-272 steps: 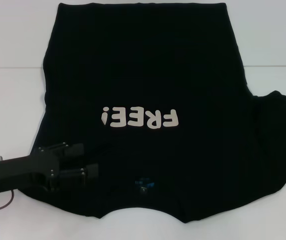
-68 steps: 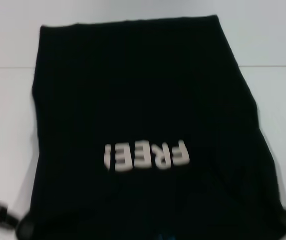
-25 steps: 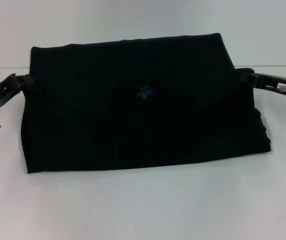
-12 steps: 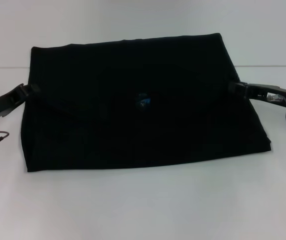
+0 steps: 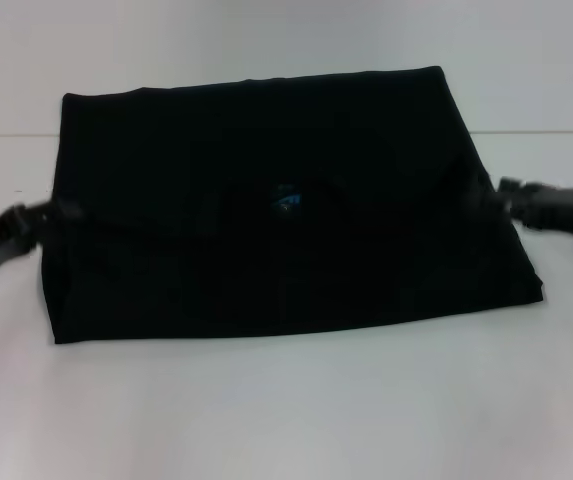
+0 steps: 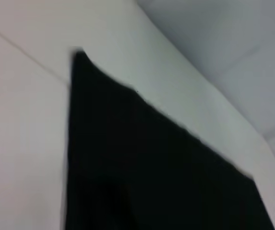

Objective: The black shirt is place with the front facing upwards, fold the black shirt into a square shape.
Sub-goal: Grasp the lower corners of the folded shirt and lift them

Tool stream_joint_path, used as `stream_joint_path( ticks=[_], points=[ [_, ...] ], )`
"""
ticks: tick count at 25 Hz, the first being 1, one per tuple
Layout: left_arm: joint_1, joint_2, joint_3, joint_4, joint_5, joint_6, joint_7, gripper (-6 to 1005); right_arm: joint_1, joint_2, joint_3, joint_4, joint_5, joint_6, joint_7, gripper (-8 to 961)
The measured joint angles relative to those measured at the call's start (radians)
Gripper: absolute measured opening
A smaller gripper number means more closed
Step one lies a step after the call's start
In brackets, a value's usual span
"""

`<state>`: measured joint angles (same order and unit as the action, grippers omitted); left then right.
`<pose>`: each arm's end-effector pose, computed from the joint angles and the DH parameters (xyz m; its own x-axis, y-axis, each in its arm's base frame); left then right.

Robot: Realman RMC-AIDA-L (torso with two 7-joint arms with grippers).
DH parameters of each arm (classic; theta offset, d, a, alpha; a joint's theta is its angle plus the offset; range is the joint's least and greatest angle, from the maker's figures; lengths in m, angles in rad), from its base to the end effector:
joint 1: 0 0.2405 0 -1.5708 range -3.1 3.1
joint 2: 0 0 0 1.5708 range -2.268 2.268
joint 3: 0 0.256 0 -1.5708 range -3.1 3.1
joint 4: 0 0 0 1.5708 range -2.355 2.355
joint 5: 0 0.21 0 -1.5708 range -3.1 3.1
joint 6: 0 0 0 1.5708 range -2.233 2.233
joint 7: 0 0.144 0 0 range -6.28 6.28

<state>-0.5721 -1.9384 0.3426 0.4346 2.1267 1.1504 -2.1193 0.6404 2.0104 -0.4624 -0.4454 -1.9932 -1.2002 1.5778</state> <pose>-0.3519 0.3718 0.0595 0.0040 0.6828 0.7306 0.9987 -0.0406 0.0324 0.2930 0.3902 0.0226 0.5291 -0.5207 -0.6700 -0.8154 -0.5305 -0.2316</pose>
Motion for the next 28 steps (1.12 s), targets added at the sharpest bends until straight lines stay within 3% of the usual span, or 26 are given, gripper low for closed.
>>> stream_joint_path(
  ticks=[4,7,12,21,28],
  points=[
    [0.029,0.037,0.125,0.013,0.006,0.058,-0.053,610,-0.034,-0.007,-0.056,-0.003,-0.029,-0.148,-0.124,716],
    [0.041,0.037,0.138,0.035,0.03,0.064,-0.049,675,-0.048,0.004,-0.091,-0.004,-0.042,-0.171,-0.161,832],
    [0.044,0.029,0.148,0.045,0.065,0.059,-0.016,790,-0.057,0.022,-0.135,-0.004,-0.044,-0.175,-0.175,947],
    [0.035,0.02,0.161,0.047,0.075,0.046,0.013,789,-0.059,0.024,-0.157,0.005,-0.044,-0.169,-0.176,947],
    [0.036,0.019,0.242,0.046,0.075,0.094,0.003,787,-0.06,0.024,-0.157,0.005,-0.044,-0.168,-0.176,946]
  ],
)
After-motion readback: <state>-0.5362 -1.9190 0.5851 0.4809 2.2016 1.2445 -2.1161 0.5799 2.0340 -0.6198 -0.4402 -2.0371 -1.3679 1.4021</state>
